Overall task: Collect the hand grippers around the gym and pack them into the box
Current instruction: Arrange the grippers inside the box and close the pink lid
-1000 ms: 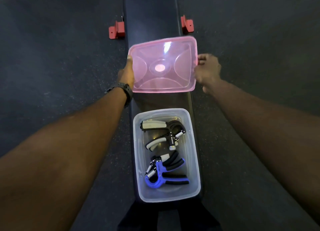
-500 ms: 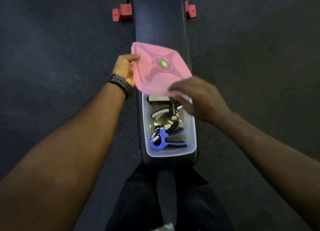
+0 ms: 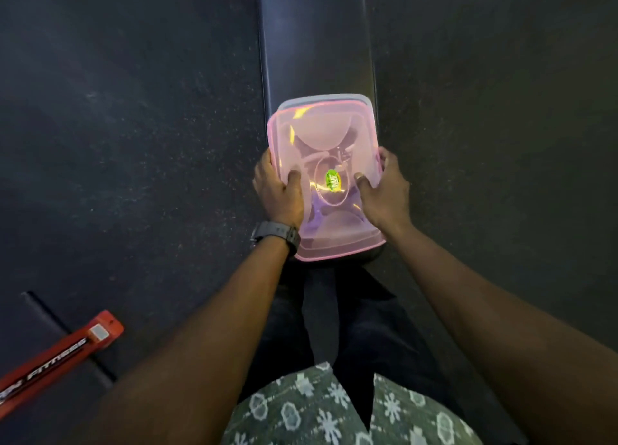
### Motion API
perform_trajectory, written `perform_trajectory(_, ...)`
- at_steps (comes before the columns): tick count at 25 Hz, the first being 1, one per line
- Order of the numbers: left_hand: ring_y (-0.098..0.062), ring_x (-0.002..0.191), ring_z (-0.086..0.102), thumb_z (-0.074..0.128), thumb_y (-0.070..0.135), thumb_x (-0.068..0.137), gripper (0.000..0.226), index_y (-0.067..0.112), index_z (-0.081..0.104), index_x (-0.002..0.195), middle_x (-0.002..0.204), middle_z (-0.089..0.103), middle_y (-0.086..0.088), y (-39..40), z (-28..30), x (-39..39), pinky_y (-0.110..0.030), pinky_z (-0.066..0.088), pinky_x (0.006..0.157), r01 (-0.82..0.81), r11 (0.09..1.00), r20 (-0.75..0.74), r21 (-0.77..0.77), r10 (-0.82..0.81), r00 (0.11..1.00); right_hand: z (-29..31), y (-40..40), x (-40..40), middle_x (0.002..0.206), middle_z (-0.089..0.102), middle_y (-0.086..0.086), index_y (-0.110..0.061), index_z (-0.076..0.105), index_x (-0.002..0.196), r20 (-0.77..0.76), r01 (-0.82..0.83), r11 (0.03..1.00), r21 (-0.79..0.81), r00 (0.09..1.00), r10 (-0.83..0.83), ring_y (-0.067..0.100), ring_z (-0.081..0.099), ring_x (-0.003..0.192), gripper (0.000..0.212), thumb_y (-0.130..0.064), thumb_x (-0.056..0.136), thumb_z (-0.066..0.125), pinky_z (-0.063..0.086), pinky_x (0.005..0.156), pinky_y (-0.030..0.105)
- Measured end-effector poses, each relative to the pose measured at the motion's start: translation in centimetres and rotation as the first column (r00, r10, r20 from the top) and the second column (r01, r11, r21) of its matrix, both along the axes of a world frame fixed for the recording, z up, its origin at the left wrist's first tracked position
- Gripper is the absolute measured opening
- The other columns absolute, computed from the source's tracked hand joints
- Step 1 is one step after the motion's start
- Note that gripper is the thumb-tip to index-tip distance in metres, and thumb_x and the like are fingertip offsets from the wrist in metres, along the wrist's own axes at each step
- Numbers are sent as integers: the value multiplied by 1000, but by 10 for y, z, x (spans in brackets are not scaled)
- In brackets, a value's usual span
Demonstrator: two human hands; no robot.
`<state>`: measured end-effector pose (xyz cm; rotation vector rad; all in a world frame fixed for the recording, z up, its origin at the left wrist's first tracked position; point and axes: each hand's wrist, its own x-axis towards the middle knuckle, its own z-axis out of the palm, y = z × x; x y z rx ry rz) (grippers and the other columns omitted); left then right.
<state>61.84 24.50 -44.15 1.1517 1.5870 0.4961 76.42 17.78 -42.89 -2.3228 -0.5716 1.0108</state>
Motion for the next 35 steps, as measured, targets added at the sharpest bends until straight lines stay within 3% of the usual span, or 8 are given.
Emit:
perform_trajectory(7,-31,140,42,43,16,100,53,10,31,151,153,41,-14,36,-18,4,-48,36,115,197,980,-84,-30,-198,977,-5,11,1,145,55,6,-18,40,147,93,-9,999,-44,996,13,28,55,132,63,-22,91,69,45,108,45)
perform_trajectory(16,-29,132,52,42,19,102,46,14,37,147,144,52,-12,41,-31,12,-48,43,110,179,984,-98,-4,-178,979,-15,15,23,146,57,3,-19,45,147,114,-115,993,-37,986,119,25,57,131,63,-25,91,70,43,110,47)
perform_trajectory(21,-29,122,57,45,28,100,39,10,49,135,136,56,-12,62,-36,21,-42,48,103,118,993,-177,-17,-119,977,-11,22,32,136,65,5,-16,55,140,217,-164,984,-68,960,175,21,64,120,44,-29,98,59,50,102,36)
perform_trajectory(24,-29,129,52,43,30,102,45,7,42,140,142,51,-14,88,-39,30,-38,45,106,169,986,-95,17,-166,982,-13,56,51,127,68,8,-11,62,131,232,-165,984,-62,957,175,21,66,114,36,-29,103,50,51,98,32)
perform_trajectory(26,-26,125,54,41,30,103,43,6,44,138,139,53,-13,104,-42,36,-21,49,90,230,972,-83,53,-225,971,-17,85,61,130,67,8,-11,64,131,154,-151,988,-31,976,154,22,65,116,36,-29,103,47,51,103,35)
perform_trajectory(29,-18,100,57,44,30,102,36,4,53,126,116,57,-7,118,-52,43,-7,40,60,200,979,-115,49,-193,974,-26,104,68,121,72,5,-13,70,123,76,-46,998,31,996,44,16,67,105,34,-32,101,53,55,95,30)
perform_trajectory(31,-12,89,55,49,24,99,31,3,57,121,108,56,-4,120,-56,45,-3,39,54,114,993,-64,17,-112,992,-29,100,68,113,74,2,-15,74,118,25,23,997,72,999,-25,13,69,97,30,-32,98,58,58,89,29)
perform_trajectory(35,-15,90,53,54,17,95,22,5,64,110,102,59,-4,128,-56,51,-8,40,58,51,999,-89,3,-51,995,-32,106,79,97,73,-3,-16,77,109,-17,79,995,66,997,-78,14,70,89,25,-32,94,64,59,80,31)
